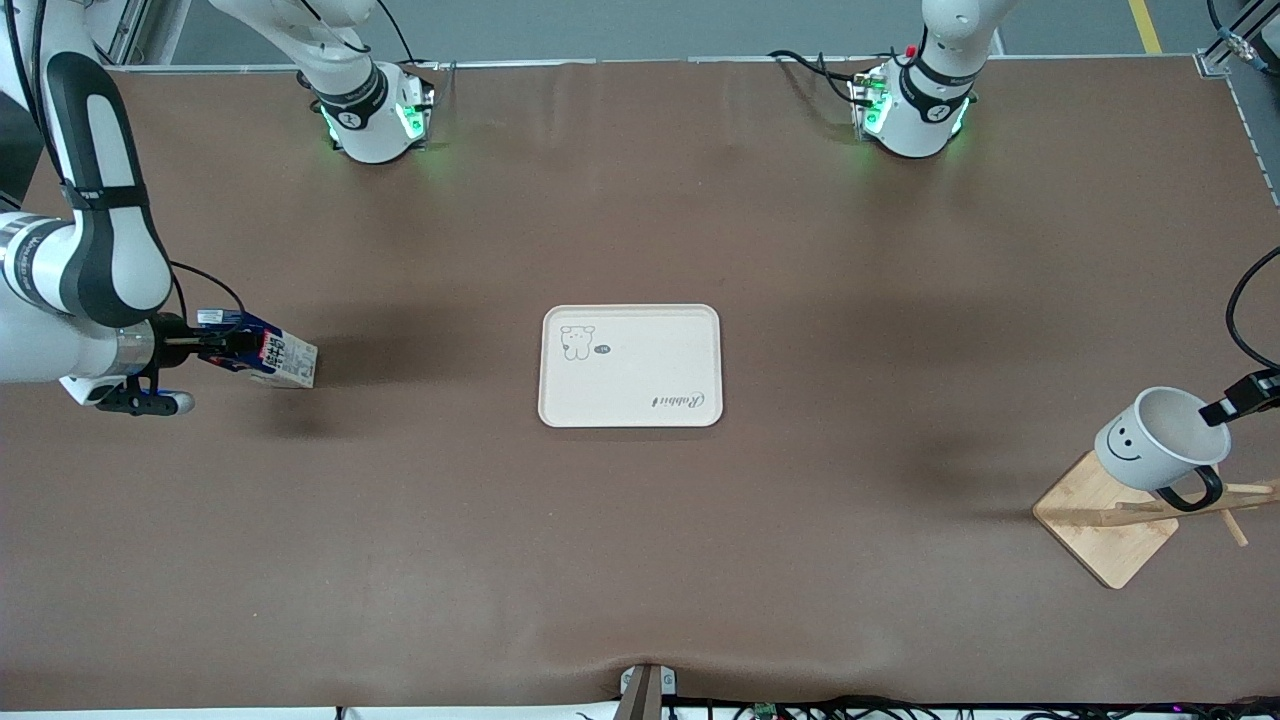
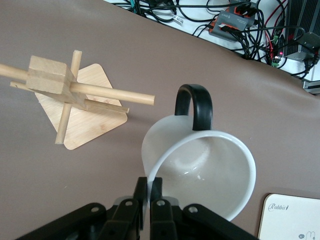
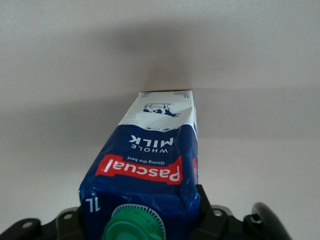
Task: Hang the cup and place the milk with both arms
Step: 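Hang the mug handle on a stand peg while the right gripper lowers milk, then open the left gripper and draw it back from the hung mug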
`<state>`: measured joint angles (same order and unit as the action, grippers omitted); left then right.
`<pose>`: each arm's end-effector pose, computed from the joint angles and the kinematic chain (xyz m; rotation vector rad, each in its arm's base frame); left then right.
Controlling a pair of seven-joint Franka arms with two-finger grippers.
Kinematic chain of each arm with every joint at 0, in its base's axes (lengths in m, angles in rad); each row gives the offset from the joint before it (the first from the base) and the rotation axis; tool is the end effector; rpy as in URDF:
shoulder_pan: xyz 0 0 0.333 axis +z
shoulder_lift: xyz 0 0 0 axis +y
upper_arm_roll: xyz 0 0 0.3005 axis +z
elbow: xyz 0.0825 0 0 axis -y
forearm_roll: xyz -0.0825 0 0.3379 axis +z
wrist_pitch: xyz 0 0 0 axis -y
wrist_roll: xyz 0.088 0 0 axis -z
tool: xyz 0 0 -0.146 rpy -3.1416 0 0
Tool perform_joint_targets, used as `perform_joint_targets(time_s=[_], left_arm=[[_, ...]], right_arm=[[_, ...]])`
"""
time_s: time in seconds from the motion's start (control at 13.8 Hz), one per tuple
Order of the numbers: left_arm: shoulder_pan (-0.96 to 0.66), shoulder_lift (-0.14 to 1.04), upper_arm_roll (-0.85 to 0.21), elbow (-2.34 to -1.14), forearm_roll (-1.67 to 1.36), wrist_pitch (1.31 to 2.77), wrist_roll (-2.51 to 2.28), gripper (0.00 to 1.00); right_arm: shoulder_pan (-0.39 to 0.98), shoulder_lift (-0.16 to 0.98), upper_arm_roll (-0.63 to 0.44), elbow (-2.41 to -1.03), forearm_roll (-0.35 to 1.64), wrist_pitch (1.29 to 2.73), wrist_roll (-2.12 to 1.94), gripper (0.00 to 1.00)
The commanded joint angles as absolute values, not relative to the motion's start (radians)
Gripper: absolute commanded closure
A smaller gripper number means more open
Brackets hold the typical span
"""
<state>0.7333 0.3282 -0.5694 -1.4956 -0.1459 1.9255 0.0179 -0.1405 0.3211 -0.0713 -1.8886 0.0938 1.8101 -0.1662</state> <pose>0.6059 0.1264 0.4818 2.8148 0.3174 0.2552 0.5091 -0.0970 0.2887 -2.9493 0.1286 0.5675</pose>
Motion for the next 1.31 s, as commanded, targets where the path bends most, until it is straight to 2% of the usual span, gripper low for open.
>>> perform_joint_targets(time_s=[0.0, 0.22, 0.65, 0.73, 0.87, 1.09, 1.16, 1.23], left_arm=[[0.736, 0.336, -0.562, -1.474, -0.16, 1.927, 0.008, 1.0], [0.75, 0.333, -0.551, -1.474, -0.161, 1.925, 0.012, 1.0], [0.785, 0.351, -0.551, -1.476, -0.166, 1.927, 0.032, 1.0], [0.785, 0.357, -0.551, -1.476, -0.166, 1.927, 0.031, 1.0], [0.785, 0.371, -0.551, -1.476, -0.163, 1.927, 0.029, 1.0], [0.785, 0.388, -0.551, -1.476, -0.16, 1.927, 0.029, 1.0], [0.784, 0.39, -0.551, -1.476, -0.155, 1.927, 0.026, 0.85], [0.784, 0.39, -0.551, -1.476, -0.15, 1.927, 0.026, 0.62]], right_arm=[[-0.175, 0.296, -0.048, -1.834, 0.086, 1.751, -0.181, 0.0], [-0.166, 0.307, -0.046, -1.66, 0.091, 1.628, -0.179, 0.0], [-0.1, 0.304, -0.04, -1.287, 0.077, 1.491, -0.184, 0.0], [-0.081, 0.293, -0.041, -1.278, 0.062, 1.452, -0.181, 0.0], [-0.037, 0.176, -0.043, -1.31, -0.007, 1.384, -0.175, 0.0], [-0.035, 0.008, -0.043, -1.494, -0.014, 1.399, -0.176, 0.0], [-0.032, -0.017, -0.041, -1.526, -0.02, 1.407, -0.178, 0.0], [-0.037, -0.037, -0.043, -1.549, -0.02, 1.41, -0.179, 0.0]])
